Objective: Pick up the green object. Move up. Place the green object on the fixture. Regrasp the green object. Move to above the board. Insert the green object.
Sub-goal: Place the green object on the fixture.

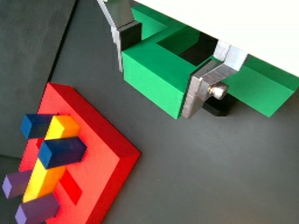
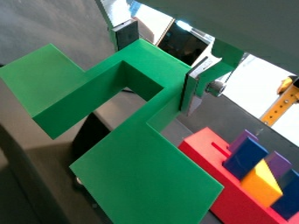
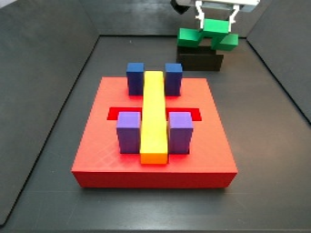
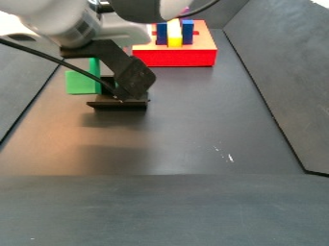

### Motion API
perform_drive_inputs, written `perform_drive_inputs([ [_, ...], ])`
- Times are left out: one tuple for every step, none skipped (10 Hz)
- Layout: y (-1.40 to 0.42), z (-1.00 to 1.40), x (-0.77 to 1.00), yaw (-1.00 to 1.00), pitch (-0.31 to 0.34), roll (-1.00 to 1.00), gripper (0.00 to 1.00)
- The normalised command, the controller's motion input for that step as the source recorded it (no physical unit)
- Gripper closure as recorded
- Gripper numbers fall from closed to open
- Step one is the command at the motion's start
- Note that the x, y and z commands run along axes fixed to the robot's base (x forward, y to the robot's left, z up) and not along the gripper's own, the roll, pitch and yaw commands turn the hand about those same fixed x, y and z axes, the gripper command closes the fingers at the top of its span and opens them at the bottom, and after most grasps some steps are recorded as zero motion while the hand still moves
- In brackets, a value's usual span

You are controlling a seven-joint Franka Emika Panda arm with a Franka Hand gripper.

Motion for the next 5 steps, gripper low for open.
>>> perform_drive_inputs([
  [-0.01, -0.27, 0.0, -0.02, -0.069, 0.0, 1.0],
  [-0.06, -0.26, 0.02, 0.0, -0.166, 0.0, 1.0],
  [-0.07, -0.19, 0.0, 0.0, -0.269, 0.0, 1.0],
  [-0.16, -0.1, 0.0, 0.0, -0.403, 0.0, 1.0],
  [-0.22, -0.07, 0.0, 0.05, -0.303, 0.05, 1.0],
])
